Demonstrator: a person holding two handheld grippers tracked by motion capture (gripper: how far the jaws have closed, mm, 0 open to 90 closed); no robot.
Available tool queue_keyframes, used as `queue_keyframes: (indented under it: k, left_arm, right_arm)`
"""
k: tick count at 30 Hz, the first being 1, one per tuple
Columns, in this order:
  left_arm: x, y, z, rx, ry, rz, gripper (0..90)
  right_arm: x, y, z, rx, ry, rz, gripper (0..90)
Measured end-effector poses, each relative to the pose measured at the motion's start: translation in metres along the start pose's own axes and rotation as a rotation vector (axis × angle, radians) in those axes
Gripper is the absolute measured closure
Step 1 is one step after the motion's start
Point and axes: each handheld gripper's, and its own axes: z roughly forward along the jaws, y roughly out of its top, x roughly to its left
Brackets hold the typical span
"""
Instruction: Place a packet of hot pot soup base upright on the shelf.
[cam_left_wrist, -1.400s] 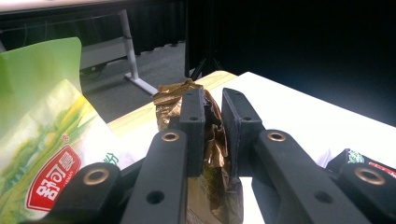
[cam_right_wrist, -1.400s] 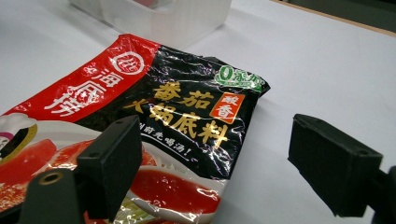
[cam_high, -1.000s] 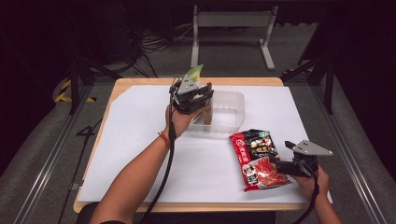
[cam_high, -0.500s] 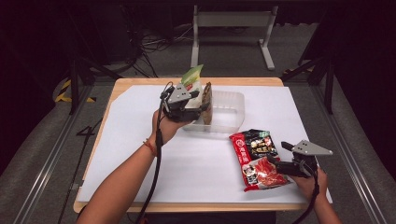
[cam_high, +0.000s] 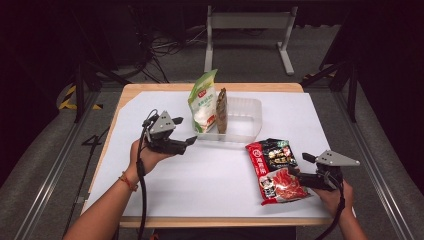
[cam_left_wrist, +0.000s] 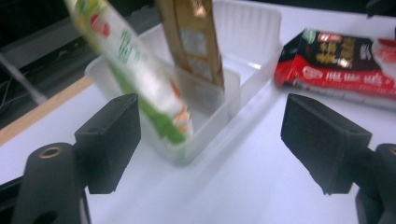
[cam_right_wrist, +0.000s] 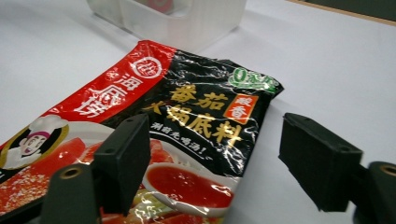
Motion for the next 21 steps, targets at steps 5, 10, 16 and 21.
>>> queue_keyframes:
  k: [5,10,16,21]
  left_arm:
    - [-0.003,-0.022,-0.014,0.039,0.011,0.017,21.0]
    - [-0.01,-0.04,-0.022,0.059,0.0,0.021,22.2]
    - [-0.015,-0.062,-0.031,0.09,-0.004,-0.01,20.5]
    - [-0.019,-0.077,-0.04,0.084,-0.005,-0.039,20.6]
  right_arm:
    - [-0.006,-0.001,-0.007,-0.003,-0.026,0.003,56.8]
    - [-0.012,-0.003,-0.005,0.052,-0.077,0.024,75.9]
    - [-0.02,-0.008,-0.002,0.161,-0.065,0.018,88.7]
    - [-0.022,-0.011,0.002,0.219,-0.022,0.017,90.0]
